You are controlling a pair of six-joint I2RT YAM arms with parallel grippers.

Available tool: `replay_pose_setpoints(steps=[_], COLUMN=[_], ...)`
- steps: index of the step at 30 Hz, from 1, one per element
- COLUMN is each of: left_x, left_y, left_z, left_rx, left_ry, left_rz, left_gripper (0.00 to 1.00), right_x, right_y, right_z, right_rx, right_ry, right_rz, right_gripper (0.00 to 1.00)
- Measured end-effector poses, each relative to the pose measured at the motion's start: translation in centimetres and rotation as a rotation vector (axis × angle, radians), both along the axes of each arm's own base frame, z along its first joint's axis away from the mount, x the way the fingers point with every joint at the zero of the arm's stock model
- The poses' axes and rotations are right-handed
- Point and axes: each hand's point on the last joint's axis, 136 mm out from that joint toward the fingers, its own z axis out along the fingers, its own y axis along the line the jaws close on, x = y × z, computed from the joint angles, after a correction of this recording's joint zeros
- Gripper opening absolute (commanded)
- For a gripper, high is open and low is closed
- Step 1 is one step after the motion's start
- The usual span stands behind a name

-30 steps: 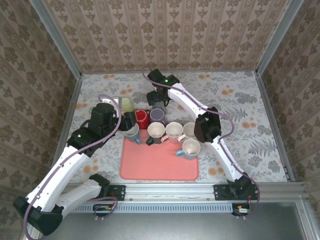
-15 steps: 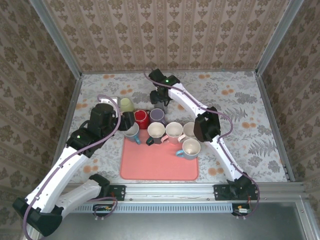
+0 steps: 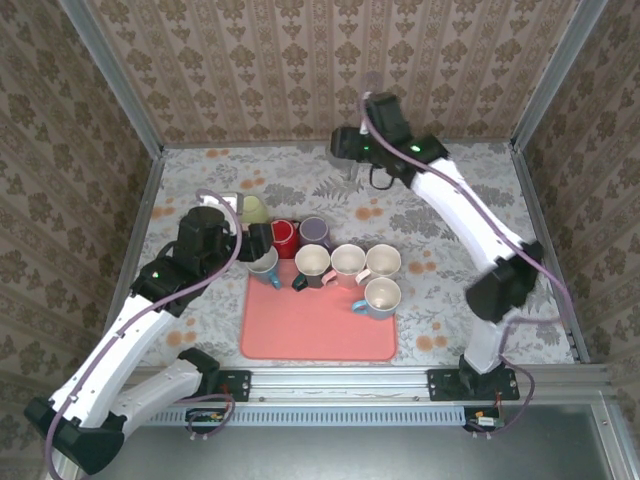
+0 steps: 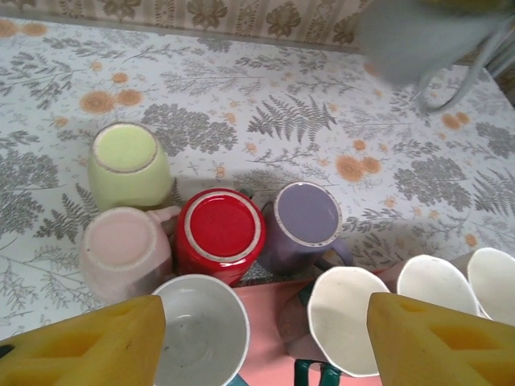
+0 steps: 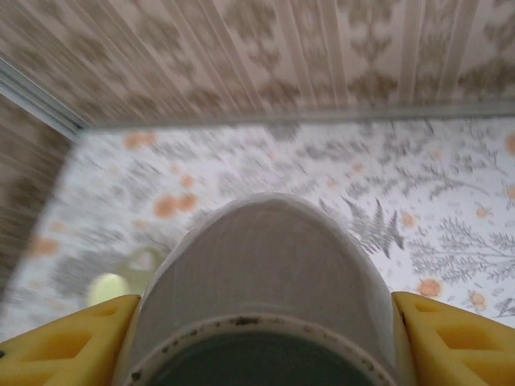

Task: Turn the mug right side up

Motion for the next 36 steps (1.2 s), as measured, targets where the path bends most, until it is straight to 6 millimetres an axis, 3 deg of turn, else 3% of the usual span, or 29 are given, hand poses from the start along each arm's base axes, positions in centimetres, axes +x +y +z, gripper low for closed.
replay_pose_setpoints(steps=[3, 5, 9, 12, 15, 18, 22, 25, 30, 36], left_x=[-0.6, -1.1, -2.2, -3.2, -4.5, -5.5, -5.9, -6.0, -7.0, -6.5], left_y=[-0.9, -1.5, -2.0, -2.1, -2.7, -3.7, -4.8, -5.6, -8.2, -10.0], left_z=[0.7, 1.2, 2.0, 1.3, -0.4, -2.3, -4.1, -5.0, -4.1, -3.7], left_rx=[-0.042, -0.072, -0.146, -0.220, -0.307, -0.399, -0.532, -0.616, -0.689, -0.739], left_ry=[-0.008, -0.013, -0.005, 0.011, 0.054, 0.107, 0.158, 0.184, 0.185, 0.187], left_rz=[-0.057, -0.098, -0.175, -0.215, -0.265, -0.312, -0.344, -0.362, -0.470, -0.517], left_gripper=[0.73, 0.74, 0.74, 0.74, 0.74, 0.75, 0.75, 0.76, 0.71, 0.66], right_x=[-3.3, -5.1, -7.8, -9.3, -10.7, -11.9, -12.9, -13.4, -13.8, -13.6], right_y=[-1.6, -2.3, -2.8, -2.7, -2.8, -2.9, -2.4, -1.7, -1.1, -0.4], right_z=[3.6, 3.7, -0.3, -3.7, -5.2, -4.7, -3.7, -4.5, -7.0, -6.2], right_rx=[0.169, 0.271, 0.407, 0.469, 0.527, 0.598, 0.683, 0.732, 0.784, 0.841], right_ry=[-0.095, -0.115, -0.042, 0.034, 0.067, 0.041, -0.006, -0.007, 0.039, 0.022], right_rz=[-0.004, -0.004, 0.000, 0.001, 0.006, 0.022, 0.051, 0.069, 0.062, 0.079], right_gripper=[0.48, 0.48, 0.49, 0.49, 0.49, 0.49, 0.49, 0.49, 0.49, 0.49])
